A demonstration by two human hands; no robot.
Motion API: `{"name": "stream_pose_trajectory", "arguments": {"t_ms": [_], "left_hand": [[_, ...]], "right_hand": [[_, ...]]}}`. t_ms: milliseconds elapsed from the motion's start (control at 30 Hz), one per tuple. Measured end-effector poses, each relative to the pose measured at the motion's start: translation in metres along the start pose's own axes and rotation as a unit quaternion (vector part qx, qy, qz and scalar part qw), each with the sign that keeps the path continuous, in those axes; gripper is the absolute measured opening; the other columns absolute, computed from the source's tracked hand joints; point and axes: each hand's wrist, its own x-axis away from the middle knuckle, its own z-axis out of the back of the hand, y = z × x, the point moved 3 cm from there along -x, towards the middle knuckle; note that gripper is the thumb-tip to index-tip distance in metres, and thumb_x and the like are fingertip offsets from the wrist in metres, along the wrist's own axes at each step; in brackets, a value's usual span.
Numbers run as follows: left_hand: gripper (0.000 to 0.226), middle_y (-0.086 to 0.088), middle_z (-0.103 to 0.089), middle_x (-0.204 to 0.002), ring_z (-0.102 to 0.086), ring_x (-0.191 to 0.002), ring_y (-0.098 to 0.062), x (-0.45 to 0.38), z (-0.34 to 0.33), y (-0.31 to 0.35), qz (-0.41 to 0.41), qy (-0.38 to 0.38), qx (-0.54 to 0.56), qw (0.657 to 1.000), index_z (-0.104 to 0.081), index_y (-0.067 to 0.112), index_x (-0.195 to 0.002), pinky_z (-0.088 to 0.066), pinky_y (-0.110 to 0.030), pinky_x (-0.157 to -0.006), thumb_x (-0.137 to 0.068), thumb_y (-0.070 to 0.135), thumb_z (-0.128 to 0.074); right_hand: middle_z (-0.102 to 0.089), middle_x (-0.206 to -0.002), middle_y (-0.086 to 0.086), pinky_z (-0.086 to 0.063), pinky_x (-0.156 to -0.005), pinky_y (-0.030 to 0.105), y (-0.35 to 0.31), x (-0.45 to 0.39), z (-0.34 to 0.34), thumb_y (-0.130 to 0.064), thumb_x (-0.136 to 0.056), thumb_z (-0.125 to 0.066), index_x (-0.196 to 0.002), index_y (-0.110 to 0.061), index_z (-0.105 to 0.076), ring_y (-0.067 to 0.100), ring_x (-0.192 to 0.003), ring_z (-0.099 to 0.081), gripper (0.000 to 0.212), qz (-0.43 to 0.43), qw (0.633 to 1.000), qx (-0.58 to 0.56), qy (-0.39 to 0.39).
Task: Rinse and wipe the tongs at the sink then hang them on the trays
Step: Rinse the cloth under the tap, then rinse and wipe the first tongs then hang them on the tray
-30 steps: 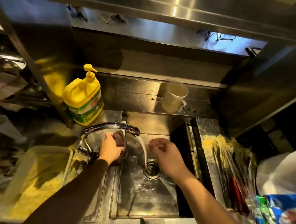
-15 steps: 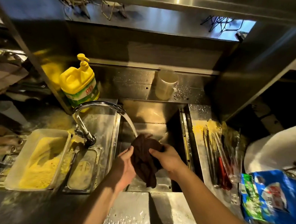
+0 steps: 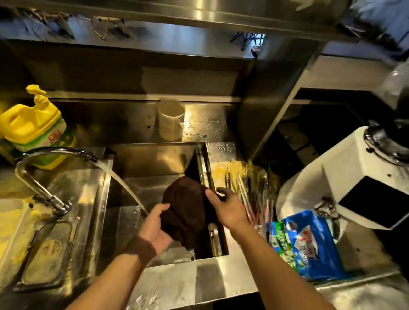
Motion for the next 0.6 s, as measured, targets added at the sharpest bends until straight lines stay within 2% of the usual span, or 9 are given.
{"name": "stream_pose_trajectory", "arguments": {"t_ms": [67, 167, 267, 333, 400, 500, 600], "left_hand": [[0.033, -0.014, -0.076, -0.11, -0.069, -0.106, -0.031, -0.01, -0.016, -0.012, 0.012, -0.011, -0.032, 0.999, -0.069, 0.009, -0.118, -0.05, -0.047, -0.095, -0.096, 0.026, -0.053], [0.033, -0.012, -0.077, -0.112, -0.076, -0.095, -0.028, -0.023, -0.031, -0.027, 0.014, -0.013, -0.084, 0.996, -0.072, 0.017, -0.116, -0.059, -0.042, -0.071, -0.09, 0.036, -0.065], [0.023, -0.014, -0.079, -0.097, -0.078, -0.079, -0.028, -0.036, -0.047, -0.04, -0.019, -0.002, -0.093, 0.996, -0.077, 0.017, -0.099, -0.06, -0.04, -0.053, -0.079, 0.026, -0.075], [0.02, -0.015, -0.079, -0.086, -0.077, -0.071, -0.028, -0.04, -0.052, -0.045, -0.046, 0.003, -0.107, 0.993, -0.073, 0.011, -0.101, -0.059, -0.037, -0.05, -0.082, 0.014, -0.07], [0.034, -0.014, -0.079, -0.088, -0.077, -0.076, -0.028, -0.042, -0.058, -0.045, -0.076, -0.01, -0.147, 0.986, -0.066, 0.01, -0.115, -0.061, -0.035, -0.055, -0.081, 0.008, -0.067], [0.041, -0.019, -0.074, -0.113, -0.072, -0.104, -0.036, -0.037, -0.058, -0.041, -0.097, -0.021, -0.192, 0.976, -0.061, 0.012, -0.127, -0.062, -0.044, -0.078, -0.087, 0.002, -0.064], [0.035, -0.022, -0.072, -0.117, -0.068, -0.11, -0.038, -0.033, -0.058, -0.038, -0.115, -0.001, -0.207, 0.972, -0.063, 0.008, -0.126, -0.056, -0.047, -0.092, -0.091, 0.002, -0.063]], "right_hand": [[-0.068, -0.121, 0.013, -0.049, -0.095, 0.036, 0.018, -0.005, 0.032, -0.048, -0.09, -0.063, -0.132, -0.01, -0.056, 0.03, -0.113, -0.063, 0.057, -0.007, 0.995, 0.083, 0.051], [-0.052, -0.136, 0.015, -0.044, -0.104, 0.041, 0.048, -0.01, 0.07, -0.042, -0.093, -0.059, -0.137, -0.014, -0.05, 0.032, -0.123, -0.052, 0.053, -0.034, 0.957, 0.264, 0.116], [-0.046, -0.139, 0.018, -0.04, -0.107, 0.043, 0.074, -0.021, 0.085, -0.046, -0.092, -0.057, -0.138, -0.013, -0.043, 0.034, -0.127, -0.045, 0.059, -0.063, 0.925, 0.368, 0.076], [-0.045, -0.141, 0.019, -0.038, -0.108, 0.041, 0.082, -0.029, 0.083, -0.052, -0.091, -0.057, -0.138, -0.011, -0.042, 0.034, -0.13, -0.042, 0.064, -0.062, 0.902, 0.424, 0.054], [-0.039, -0.148, 0.02, -0.034, -0.109, 0.042, 0.088, -0.039, 0.081, -0.054, -0.092, -0.056, -0.136, -0.012, -0.048, 0.037, -0.136, -0.036, 0.061, -0.053, 0.888, 0.455, 0.042], [-0.036, -0.149, 0.024, -0.037, -0.108, 0.043, 0.089, -0.042, 0.079, -0.044, -0.096, -0.052, -0.127, -0.012, -0.058, 0.039, -0.137, -0.035, 0.045, -0.05, 0.871, 0.488, 0.038], [-0.044, -0.135, 0.021, -0.045, -0.1, 0.04, 0.08, -0.043, 0.087, -0.024, -0.098, -0.046, -0.12, -0.01, -0.059, 0.036, -0.125, -0.042, 0.029, -0.034, 0.893, 0.443, 0.064]]}}
